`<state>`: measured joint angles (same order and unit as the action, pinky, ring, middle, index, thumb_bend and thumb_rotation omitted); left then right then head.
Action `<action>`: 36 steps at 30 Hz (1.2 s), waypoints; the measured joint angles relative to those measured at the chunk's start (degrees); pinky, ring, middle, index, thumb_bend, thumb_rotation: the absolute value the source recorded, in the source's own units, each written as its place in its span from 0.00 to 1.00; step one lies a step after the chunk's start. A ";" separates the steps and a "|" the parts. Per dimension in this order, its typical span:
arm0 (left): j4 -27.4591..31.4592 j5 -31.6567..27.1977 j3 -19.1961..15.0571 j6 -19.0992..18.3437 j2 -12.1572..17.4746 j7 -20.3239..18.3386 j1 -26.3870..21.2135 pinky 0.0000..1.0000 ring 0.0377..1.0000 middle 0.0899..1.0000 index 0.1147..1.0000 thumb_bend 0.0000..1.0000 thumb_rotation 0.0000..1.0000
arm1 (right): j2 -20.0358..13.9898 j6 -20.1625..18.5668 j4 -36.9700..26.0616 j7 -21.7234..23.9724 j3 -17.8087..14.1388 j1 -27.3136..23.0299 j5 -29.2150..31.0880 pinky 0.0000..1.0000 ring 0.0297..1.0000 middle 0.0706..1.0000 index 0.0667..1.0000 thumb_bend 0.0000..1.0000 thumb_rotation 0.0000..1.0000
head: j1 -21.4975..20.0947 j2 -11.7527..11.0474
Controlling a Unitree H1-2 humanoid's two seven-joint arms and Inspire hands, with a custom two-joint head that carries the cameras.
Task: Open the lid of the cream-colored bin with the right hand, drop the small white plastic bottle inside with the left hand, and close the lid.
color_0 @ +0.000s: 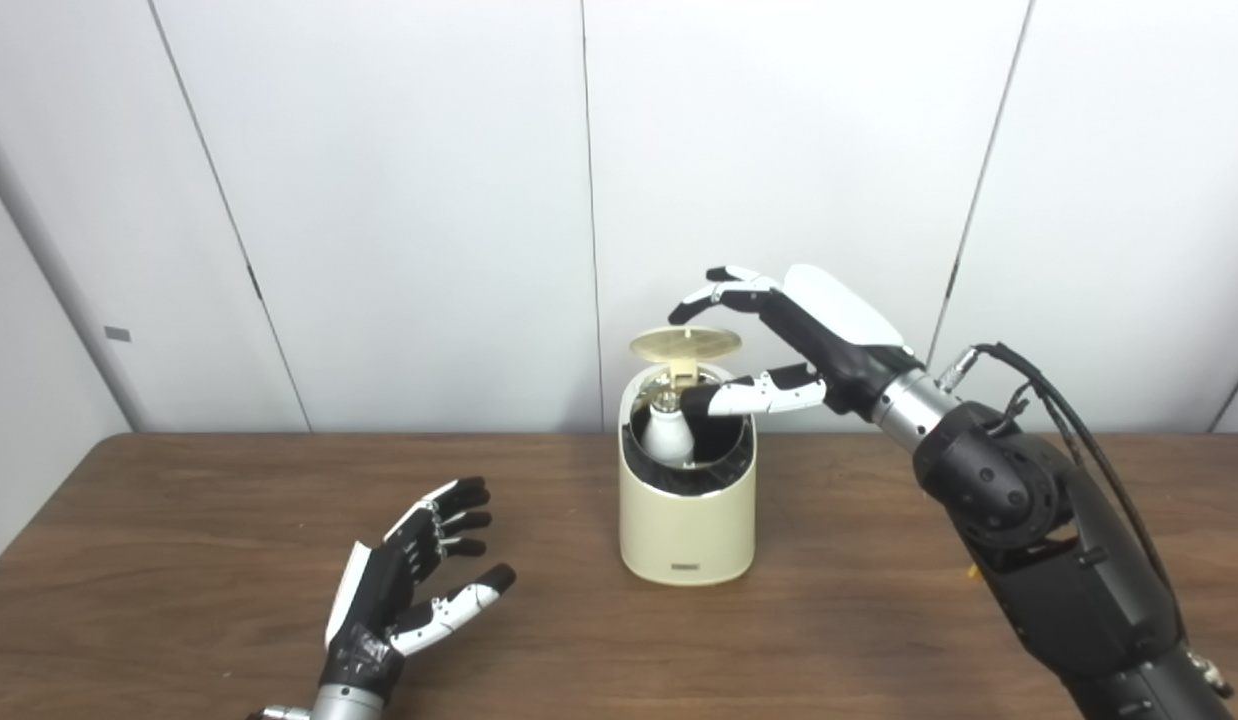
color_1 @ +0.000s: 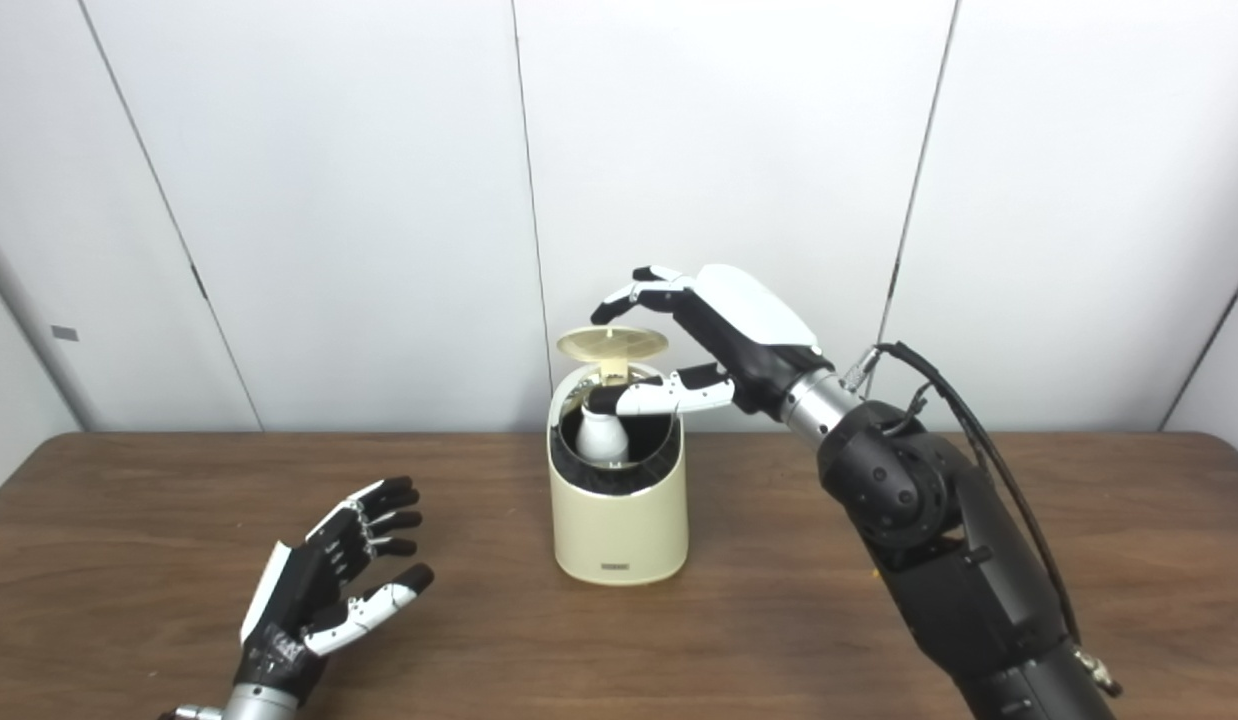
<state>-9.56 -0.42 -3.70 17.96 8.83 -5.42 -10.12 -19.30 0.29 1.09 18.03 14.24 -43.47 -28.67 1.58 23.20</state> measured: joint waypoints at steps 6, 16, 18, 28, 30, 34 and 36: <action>0.11 0.10 0.10 -0.09 -0.16 0.03 -0.02 0.68 0.76 0.80 0.80 0.76 0.28 | -0.96 -0.35 -2.90 2.10 0.02 0.83 0.19 0.79 0.90 0.77 0.70 0.64 0.76 | 0.18 0.18; 0.43 0.37 0.29 -1.46 -0.64 0.30 0.00 0.67 0.76 0.79 0.80 0.76 0.29 | -1.56 -1.73 -4.96 5.27 0.18 2.12 0.30 0.73 0.85 0.73 0.69 0.59 0.71 | 0.53 1.14; 0.43 0.37 0.28 -1.51 -0.66 0.34 0.00 0.67 0.76 0.79 0.80 0.76 0.29 | -1.60 -1.71 -4.96 5.33 0.22 2.37 0.26 0.74 0.85 0.73 0.70 0.58 0.70 | 0.53 1.14; 0.92 0.79 0.42 -1.66 -0.72 0.73 0.31 0.67 0.76 0.80 0.80 0.76 0.29 | -2.06 -1.65 -4.92 6.19 0.59 4.94 -0.30 0.74 0.87 0.75 0.71 0.60 0.72 | 0.53 1.85; 0.95 0.78 0.46 -1.70 -0.72 0.73 0.32 0.67 0.76 0.80 0.80 0.76 0.29 | -2.06 -1.66 -4.92 6.20 0.70 4.94 -0.64 0.74 0.87 0.75 0.71 0.60 0.72 | 0.53 1.93; 1.22 0.80 0.61 -1.88 -0.74 0.74 0.50 0.67 0.75 0.80 0.80 0.77 0.30 | -2.06 -1.03 -4.78 6.20 0.85 5.02 -0.96 0.72 0.86 0.73 0.70 0.60 0.70 | 0.70 2.55; 1.55 0.86 0.71 -2.24 -0.77 0.76 0.74 0.67 0.76 0.80 0.80 0.77 0.30 | -2.06 -0.66 -4.77 6.19 0.86 5.17 -1.13 0.72 0.86 0.73 0.70 0.60 0.70 | 0.70 2.55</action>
<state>-8.01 0.45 -2.99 15.73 8.06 -4.66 -9.39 -21.36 -0.37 -3.68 24.22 15.11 -38.30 -29.79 2.29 25.75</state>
